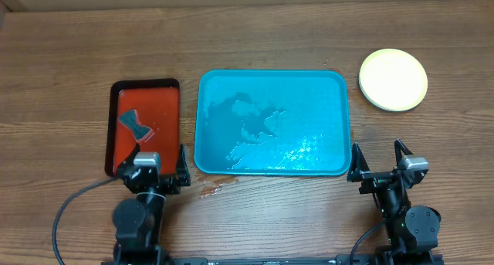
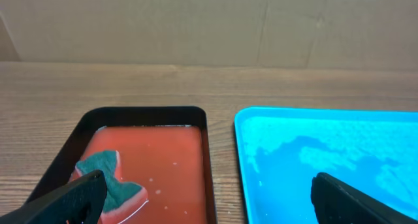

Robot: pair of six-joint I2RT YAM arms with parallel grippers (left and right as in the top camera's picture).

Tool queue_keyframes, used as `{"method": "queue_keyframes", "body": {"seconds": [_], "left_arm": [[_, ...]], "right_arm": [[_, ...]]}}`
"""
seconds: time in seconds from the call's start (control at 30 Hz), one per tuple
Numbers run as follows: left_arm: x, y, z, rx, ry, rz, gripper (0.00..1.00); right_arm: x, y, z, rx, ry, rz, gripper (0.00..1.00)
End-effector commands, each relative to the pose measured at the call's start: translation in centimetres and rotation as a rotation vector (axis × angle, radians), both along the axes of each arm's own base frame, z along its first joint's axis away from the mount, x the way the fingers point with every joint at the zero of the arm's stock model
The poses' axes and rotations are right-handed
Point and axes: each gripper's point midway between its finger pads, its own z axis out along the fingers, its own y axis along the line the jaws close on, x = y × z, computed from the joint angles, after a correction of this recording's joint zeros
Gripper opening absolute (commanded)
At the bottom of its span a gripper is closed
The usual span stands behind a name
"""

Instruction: Clean dirty plates on tray and stack at the side

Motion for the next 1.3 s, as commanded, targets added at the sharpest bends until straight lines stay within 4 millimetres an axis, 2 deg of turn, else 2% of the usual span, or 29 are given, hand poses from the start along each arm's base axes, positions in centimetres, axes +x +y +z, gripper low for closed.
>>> {"method": "queue_keyframes", "body": {"seconds": [0.0,0.13,0.4,1.27], "left_arm": [[-0.4,-0.2,-0.1,0.018,-0.025,-0.012,1.00],[-0.9,-0.1,-1.0,0.020,0.011,-0.004,1.00],[-1.2,0.1,0.7,0.062,-0.068,0.000,1.00],[-1.1,0.1,0.7,0.066,-0.067,0.003,1.00]], "right_arm": [[0.0,0.0,-0.1,-0.003,-0.006,-0.001,1.00],[0.0,0.0,-0.1,-0.003,-0.006,-0.001,1.00],[0.0,0.0,-0.1,-0.003,-0.006,-0.001,1.00],[0.0,0.0,-0.1,-0.003,-0.006,-0.001,1.00]]}}
